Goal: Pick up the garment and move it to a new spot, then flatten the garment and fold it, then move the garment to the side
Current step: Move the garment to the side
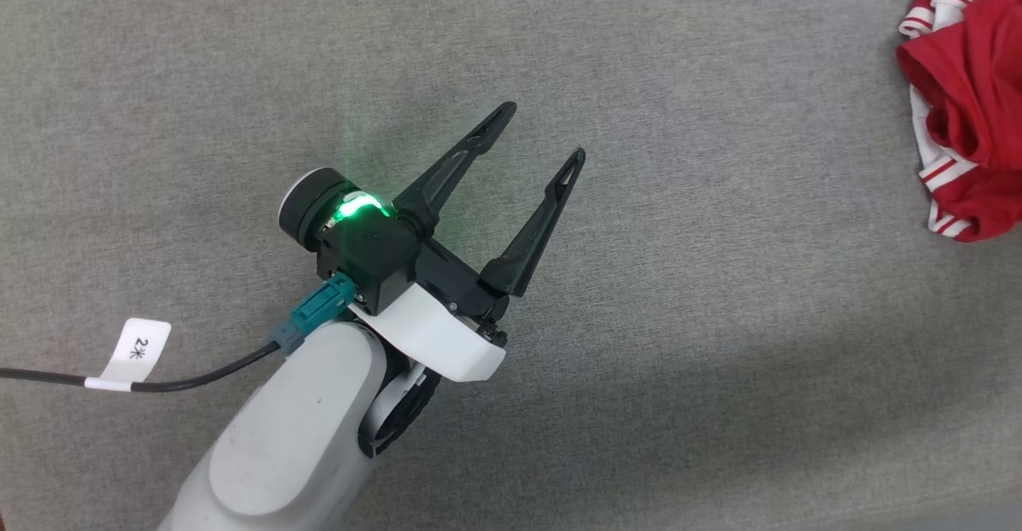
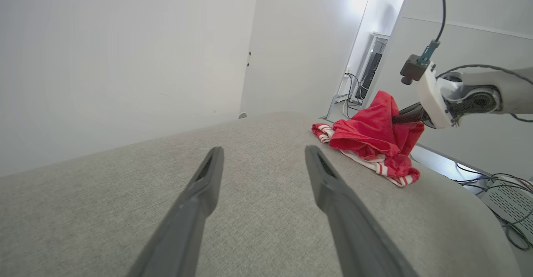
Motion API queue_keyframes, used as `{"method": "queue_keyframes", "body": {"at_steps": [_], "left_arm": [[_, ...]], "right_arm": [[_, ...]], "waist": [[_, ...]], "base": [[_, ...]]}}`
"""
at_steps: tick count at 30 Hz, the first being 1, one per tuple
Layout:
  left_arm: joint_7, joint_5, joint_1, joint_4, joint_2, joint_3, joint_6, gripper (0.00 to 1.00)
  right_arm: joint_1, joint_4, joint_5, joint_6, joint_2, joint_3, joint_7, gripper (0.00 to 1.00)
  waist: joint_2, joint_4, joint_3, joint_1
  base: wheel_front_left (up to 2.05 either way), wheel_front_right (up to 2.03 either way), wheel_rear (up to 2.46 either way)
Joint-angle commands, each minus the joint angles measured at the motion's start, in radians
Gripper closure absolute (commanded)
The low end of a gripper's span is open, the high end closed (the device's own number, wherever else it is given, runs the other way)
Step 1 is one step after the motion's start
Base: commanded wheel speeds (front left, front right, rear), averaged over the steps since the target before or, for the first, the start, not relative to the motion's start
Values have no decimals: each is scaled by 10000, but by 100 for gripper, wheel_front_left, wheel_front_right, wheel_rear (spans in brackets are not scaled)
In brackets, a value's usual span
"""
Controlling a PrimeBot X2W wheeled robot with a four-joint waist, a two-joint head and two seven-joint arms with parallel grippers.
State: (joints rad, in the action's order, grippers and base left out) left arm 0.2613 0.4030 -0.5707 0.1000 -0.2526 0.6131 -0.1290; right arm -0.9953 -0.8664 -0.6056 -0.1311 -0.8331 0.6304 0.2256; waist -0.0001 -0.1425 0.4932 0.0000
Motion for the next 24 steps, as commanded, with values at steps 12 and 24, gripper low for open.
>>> {"method": "queue_keyframes", "body": {"at_steps": [12, 24], "left_arm": [[51, 40, 61, 27, -182, -235, -14, 0], [51, -139, 1032, -110, -283, -1452, -14, 0]], "right_arm": [[-725, -1390, -218, 3, 592, 417, -927, 0], [-680, -1710, -873, 5, 761, 354, -1814, 0]], "waist": [[1, 39, -196, 0], [1, 181, -1159, 0]], "base": [[0, 0, 0], [0, 0, 0]]}}
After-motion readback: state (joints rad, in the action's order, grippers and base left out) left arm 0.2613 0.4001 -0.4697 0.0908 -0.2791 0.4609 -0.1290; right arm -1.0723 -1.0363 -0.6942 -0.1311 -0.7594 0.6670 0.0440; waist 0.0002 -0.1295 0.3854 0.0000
